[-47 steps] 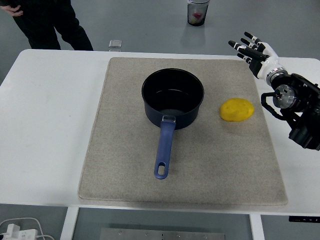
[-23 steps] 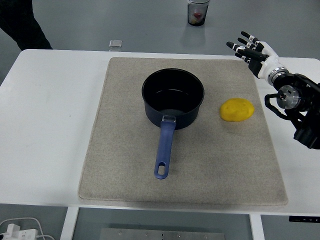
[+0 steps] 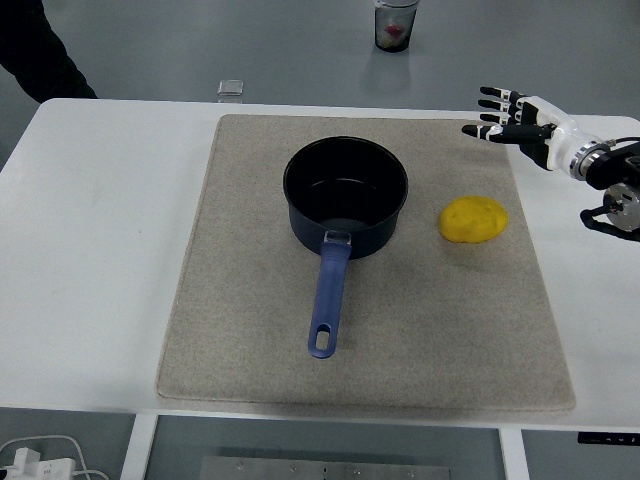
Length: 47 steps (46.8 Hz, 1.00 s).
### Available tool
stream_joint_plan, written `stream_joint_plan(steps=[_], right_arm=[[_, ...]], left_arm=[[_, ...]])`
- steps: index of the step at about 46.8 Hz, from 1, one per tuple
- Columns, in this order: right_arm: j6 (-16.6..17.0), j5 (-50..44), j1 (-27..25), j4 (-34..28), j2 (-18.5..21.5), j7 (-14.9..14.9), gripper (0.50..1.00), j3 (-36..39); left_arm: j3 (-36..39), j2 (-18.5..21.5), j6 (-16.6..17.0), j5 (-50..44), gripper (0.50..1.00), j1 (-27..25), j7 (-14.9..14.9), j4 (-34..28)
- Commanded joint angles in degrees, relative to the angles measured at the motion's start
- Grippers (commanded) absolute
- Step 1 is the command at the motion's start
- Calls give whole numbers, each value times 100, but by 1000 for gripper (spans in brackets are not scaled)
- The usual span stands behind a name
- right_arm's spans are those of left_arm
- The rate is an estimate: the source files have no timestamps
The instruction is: Put the potato in the blue pot
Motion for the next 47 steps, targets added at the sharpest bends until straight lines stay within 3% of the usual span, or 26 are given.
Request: stream_joint_plan(steps=[1, 11, 22, 27, 47], right_arm=[[203, -283, 12, 218, -303, 9, 950, -73], [687, -907, 12, 1017, -1120, 44, 950, -82], [907, -1786, -67, 1712, -1788, 430, 950, -117], [969, -1865, -243, 1923, -1903, 685, 950, -117], [802, -2481, -577, 2248, -1903, 984, 950, -100]], left_arm=[[2, 0, 0, -1, 996, 0, -1, 1], [2, 0, 0, 8, 996, -9, -1, -8], [2, 0, 0, -1, 996, -18, -1, 1], [2, 0, 0, 8, 996, -18, -1, -17], [-7, 0, 0, 8, 996, -18, -1, -26]])
